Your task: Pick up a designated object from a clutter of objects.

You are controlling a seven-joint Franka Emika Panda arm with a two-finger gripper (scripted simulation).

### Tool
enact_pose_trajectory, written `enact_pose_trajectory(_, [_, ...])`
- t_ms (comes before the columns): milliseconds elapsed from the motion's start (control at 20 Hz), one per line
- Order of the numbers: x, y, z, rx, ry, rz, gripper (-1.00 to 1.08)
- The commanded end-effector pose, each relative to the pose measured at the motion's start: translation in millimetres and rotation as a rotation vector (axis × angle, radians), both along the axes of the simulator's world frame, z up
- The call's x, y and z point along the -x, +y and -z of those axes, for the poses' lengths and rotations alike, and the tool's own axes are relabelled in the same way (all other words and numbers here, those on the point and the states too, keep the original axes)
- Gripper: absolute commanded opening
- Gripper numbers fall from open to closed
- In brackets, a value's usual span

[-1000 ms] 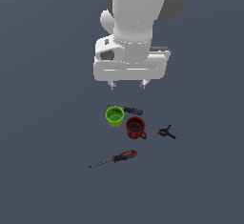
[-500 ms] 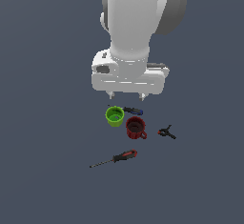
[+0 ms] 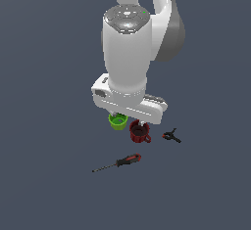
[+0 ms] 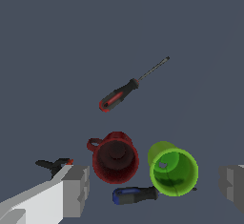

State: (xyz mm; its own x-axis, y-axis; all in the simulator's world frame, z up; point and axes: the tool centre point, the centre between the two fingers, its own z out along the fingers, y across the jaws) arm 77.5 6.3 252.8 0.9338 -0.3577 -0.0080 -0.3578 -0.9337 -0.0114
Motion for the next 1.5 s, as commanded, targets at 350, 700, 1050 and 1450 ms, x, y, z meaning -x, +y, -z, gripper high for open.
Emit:
enact_pose_trajectory(350, [-34.4, -11.4, 52.8, -0.008, 0.005, 0.284, 1.00])
enact_pose_trajectory(700, [-55.1, -20.8, 95.2, -0.006, 0.008, 0.490, 1.00])
enact_pose_trajectory(1050, [-71.2, -30.5, 138.9, 0.002, 0.007, 0.688, 1.00])
enact_pose_trajectory(1450, [-80.8, -38.2, 174.0, 0.010, 0.005, 0.839, 1.00])
